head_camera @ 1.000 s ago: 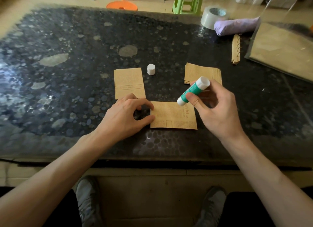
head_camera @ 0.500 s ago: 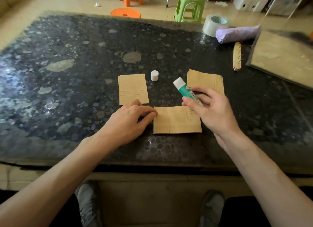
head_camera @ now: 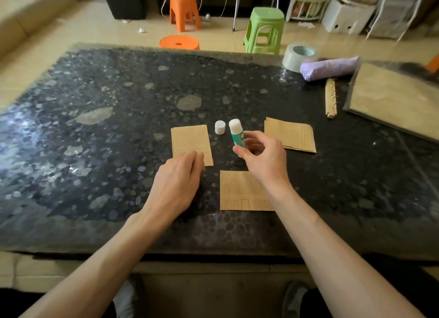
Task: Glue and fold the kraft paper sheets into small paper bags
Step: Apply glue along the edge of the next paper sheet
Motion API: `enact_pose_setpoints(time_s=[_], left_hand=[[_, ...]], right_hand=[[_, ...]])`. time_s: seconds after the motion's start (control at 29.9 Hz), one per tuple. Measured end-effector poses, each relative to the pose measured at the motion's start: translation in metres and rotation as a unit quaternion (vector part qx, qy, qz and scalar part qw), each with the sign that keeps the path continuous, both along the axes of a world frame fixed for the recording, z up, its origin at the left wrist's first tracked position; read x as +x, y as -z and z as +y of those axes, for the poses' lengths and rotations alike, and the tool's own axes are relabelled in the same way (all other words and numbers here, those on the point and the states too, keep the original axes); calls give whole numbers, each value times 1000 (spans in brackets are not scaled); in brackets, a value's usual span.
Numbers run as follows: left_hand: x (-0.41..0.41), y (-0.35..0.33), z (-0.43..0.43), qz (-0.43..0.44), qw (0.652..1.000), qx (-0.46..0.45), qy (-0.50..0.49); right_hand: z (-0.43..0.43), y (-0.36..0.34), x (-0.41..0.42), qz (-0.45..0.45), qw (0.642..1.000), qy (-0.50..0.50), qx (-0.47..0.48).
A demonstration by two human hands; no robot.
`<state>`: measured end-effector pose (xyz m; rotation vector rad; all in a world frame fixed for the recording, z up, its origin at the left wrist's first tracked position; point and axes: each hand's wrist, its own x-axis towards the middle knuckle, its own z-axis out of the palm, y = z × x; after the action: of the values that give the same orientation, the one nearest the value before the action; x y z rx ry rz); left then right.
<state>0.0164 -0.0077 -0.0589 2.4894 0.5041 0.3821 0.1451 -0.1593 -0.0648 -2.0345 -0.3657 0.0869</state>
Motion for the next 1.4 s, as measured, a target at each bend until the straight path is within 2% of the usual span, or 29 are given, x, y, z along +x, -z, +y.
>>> enact_pose_setpoints(time_s=[0.23,0.37,0.47,0.73,0.9,1.04,1.24,1.34,1.4], left_hand=[[-1,9,11,-47,998,38,14],[-2,14,17,-20,992,122,28],[-4,14,20,12,988,151,26],[1,5,32,-30,976,214,40],[0,8,33,-23,965,258,53],[-2,-1,26,-45,973,226,27],[-7,-34,17,-161,977,137,-6],[-7,-47,10,-214,976,-45,-2],[-7,-54,6,-203,964,-166,27]], right_hand=[[11,2,8,-25,999,26,-7],[9,2,8,-33,999,13,-41],[-1,-1,6,-25,998,11,-61],[-38,-14,-2,-48,996,22,-66],[-53,-20,-6,-64,995,26,-65],[-56,-21,-13,-82,994,21,-64],[-61,-20,-23,-92,993,0,-73],[-62,-21,-26,-64,996,-28,-57],[-64,-23,-27,-31,998,-46,-38]])
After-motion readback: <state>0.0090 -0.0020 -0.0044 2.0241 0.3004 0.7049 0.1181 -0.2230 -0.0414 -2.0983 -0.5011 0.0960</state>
